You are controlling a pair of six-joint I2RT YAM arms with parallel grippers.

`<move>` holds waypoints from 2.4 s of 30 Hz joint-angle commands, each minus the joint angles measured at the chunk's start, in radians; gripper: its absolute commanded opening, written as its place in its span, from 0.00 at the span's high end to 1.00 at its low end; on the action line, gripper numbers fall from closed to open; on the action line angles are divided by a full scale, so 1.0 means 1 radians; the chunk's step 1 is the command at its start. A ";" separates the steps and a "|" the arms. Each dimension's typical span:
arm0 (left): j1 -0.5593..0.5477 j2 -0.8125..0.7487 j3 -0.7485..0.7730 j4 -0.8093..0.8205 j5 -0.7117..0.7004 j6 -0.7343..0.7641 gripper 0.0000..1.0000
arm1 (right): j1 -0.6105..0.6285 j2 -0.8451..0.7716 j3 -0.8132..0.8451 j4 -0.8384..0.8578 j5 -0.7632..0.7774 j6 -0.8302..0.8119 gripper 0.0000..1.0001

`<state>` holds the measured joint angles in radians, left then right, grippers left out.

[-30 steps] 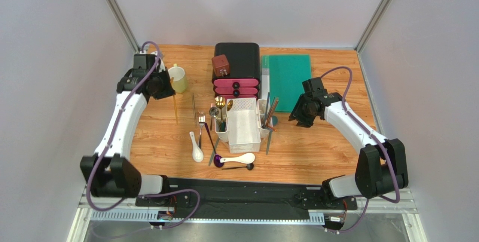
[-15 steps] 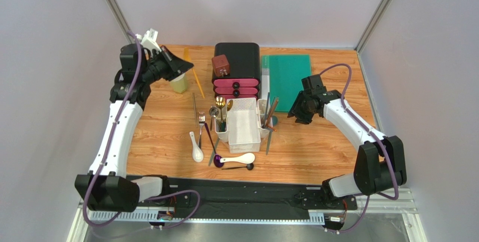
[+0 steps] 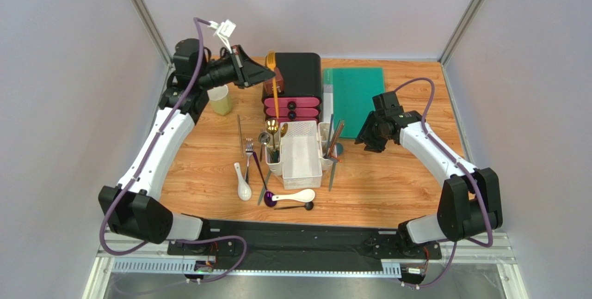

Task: Sort the eating utensils into containers
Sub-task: Place the fork in the storage box.

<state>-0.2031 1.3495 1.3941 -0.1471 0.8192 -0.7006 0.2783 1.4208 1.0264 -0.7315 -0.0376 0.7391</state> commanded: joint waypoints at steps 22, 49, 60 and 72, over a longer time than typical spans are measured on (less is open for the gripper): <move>-0.308 0.375 0.167 0.046 -0.141 0.227 1.00 | 0.002 -0.016 0.012 0.017 -0.008 0.009 0.58; -0.450 0.533 0.215 0.130 -0.284 0.305 1.00 | 0.004 -0.016 0.037 -0.035 -0.041 -0.021 0.58; -0.453 0.499 0.250 0.116 -0.296 0.302 1.00 | 0.004 -0.019 0.018 -0.020 -0.048 -0.012 0.58; -0.458 0.543 0.223 0.196 -0.316 0.309 1.00 | 0.004 -0.029 0.015 -0.045 -0.039 -0.029 0.58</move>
<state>-0.6510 1.8820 1.6241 -0.0505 0.5129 -0.4168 0.2783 1.4193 1.0275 -0.7692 -0.0727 0.7311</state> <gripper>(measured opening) 0.009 0.426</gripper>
